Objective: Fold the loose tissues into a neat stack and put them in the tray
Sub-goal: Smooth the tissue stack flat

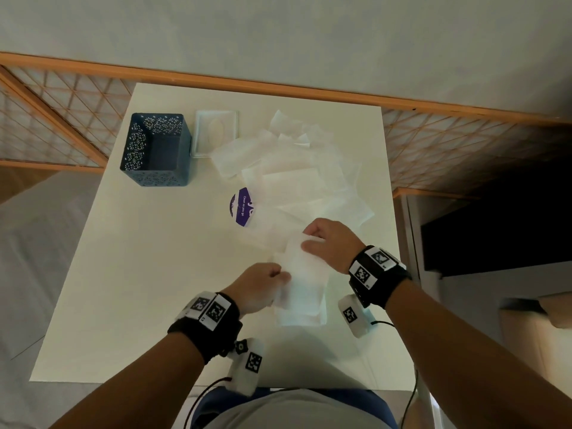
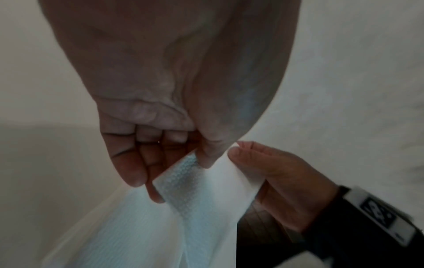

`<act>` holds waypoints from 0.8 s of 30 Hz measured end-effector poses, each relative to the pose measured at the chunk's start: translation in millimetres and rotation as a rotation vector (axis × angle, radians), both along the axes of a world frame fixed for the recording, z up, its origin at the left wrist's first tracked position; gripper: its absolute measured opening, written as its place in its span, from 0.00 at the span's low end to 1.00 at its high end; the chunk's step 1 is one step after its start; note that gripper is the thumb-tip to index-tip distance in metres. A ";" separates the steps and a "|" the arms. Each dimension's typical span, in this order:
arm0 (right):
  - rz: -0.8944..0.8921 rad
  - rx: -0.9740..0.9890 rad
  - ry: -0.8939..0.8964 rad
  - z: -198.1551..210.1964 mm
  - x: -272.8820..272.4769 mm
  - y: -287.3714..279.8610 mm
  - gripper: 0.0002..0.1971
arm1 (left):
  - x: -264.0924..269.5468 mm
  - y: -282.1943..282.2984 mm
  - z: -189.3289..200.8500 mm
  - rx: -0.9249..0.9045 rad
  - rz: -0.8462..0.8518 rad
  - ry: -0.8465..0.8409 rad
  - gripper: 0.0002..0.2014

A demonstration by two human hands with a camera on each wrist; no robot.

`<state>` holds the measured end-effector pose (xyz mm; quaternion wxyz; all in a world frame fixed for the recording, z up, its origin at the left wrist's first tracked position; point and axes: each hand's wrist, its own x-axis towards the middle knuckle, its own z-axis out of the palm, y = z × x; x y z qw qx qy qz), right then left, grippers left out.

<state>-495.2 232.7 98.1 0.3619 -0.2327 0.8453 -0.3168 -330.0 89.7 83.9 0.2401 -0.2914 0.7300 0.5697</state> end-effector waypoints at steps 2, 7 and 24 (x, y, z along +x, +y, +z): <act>0.069 0.043 0.030 -7.8 3.1 -3.2 0.06 | 7.7 7.1 -6.4 0.017 -0.005 -0.034 0.18; 0.167 0.108 0.055 -25.0 12.3 -8.5 0.01 | 17.1 13.2 -17.8 -0.005 -0.041 -0.092 0.18; 0.169 0.300 0.190 -56.9 20.4 -13.3 0.08 | 19.9 12.7 -34.2 -0.273 -0.325 -0.237 0.29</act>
